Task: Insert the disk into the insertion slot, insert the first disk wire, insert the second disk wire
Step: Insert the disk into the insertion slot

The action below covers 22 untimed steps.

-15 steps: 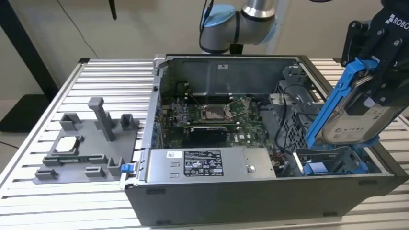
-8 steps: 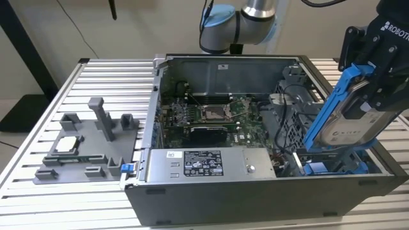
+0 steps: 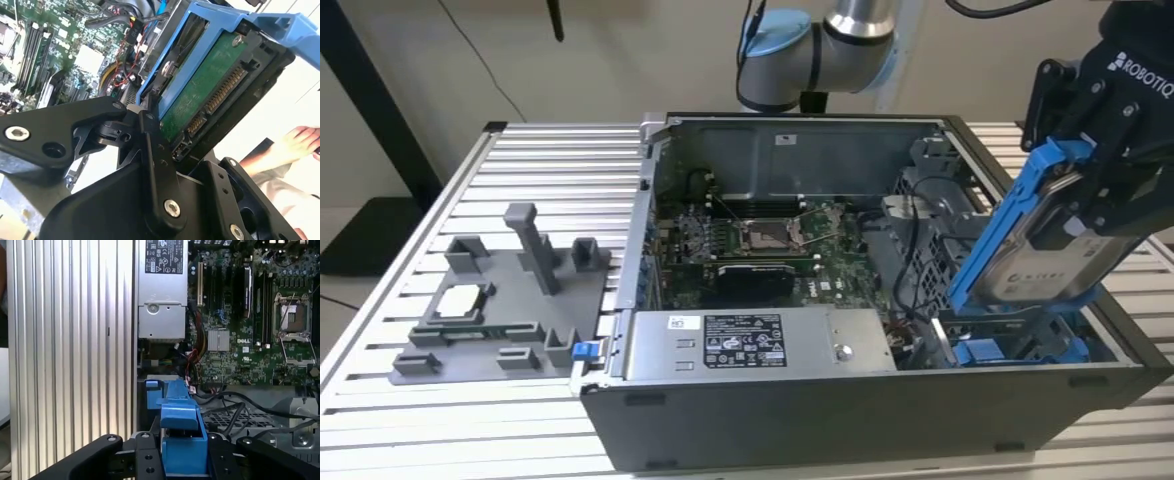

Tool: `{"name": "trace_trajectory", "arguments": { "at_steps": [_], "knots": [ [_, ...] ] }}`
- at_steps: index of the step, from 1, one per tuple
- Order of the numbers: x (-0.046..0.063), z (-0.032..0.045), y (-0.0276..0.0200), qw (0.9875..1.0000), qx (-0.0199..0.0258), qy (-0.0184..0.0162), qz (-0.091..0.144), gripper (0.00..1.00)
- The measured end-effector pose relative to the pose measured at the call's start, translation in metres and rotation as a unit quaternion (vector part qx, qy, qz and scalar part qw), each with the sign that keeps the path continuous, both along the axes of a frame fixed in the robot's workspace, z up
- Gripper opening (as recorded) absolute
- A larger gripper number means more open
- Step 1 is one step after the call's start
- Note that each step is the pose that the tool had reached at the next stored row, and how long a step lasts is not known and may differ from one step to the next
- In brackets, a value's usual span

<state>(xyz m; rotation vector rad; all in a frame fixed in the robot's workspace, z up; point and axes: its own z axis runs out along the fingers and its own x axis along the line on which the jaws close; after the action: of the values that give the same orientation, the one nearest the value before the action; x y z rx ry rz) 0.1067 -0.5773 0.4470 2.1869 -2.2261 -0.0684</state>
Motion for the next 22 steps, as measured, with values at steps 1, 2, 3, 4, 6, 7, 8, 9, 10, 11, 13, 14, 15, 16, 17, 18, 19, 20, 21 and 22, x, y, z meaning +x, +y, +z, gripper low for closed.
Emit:
{"name": "trace_trajectory", "arguments": {
  "at_steps": [1,2,3,4,6,7,8,9,10,11,13,14,15,16,17,18,19,20,21,22],
  "knots": [
    [0.000,-0.0010,0.0000,1.0000,0.0001,0.0003,0.000,0.00],
    [0.000,-0.0022,0.0000,1.0000,0.0003,0.0006,0.000,0.00],
    [0.000,-0.0036,-0.0001,1.0000,0.0005,0.0007,0.000,0.00],
    [0.001,-0.0053,-0.0001,1.0000,0.0007,0.0007,0.000,0.00],
    [0.001,-0.0083,-0.0001,1.0000,0.0006,0.0008,0.000,0.00],
    [0.001,-0.0100,-0.0001,1.0000,0.0006,0.0008,0.000,0.00],
    [0.002,-0.0120,-0.0001,1.0000,0.0006,0.0008,0.000,0.00],
    [0.002,-0.0138,-0.0001,1.0000,0.0006,0.0008,0.000,0.00],
    [0.003,-0.0155,0.0000,1.0000,0.0006,0.0008,0.000,0.00],
    [0.003,-0.0172,-0.0001,1.0000,0.0006,0.0008,0.000,0.00],
    [0.003,-0.0206,-0.0001,1.0000,0.0006,0.0008,0.000,0.00],
    [0.003,-0.0223,0.0000,1.0000,0.0007,0.0008,0.000,0.00],
    [0.004,-0.0239,-0.0001,1.0000,0.0006,0.0008,0.000,0.00],
    [0.004,-0.0252,0.0000,1.0000,0.0006,0.0008,0.000,0.00],
    [0.004,-0.0261,0.0000,1.0000,0.0007,0.0008,0.000,0.00],
    [0.004,-0.0269,0.0000,1.0000,0.0012,0.0009,0.000,0.00],
    [0.005,-0.0275,-0.0001,1.0000,0.0017,0.0008,0.000,0.00],
    [0.005,-0.0279,-0.0001,1.0000,0.0023,0.0008,0.000,0.00],
    [0.005,-0.0285,-0.0001,1.0000,0.0029,0.0008,0.000,0.00],
    [0.006,-0.0292,0.0000,1.0000,0.0034,0.0008,0.000,0.00]
  ]
}}
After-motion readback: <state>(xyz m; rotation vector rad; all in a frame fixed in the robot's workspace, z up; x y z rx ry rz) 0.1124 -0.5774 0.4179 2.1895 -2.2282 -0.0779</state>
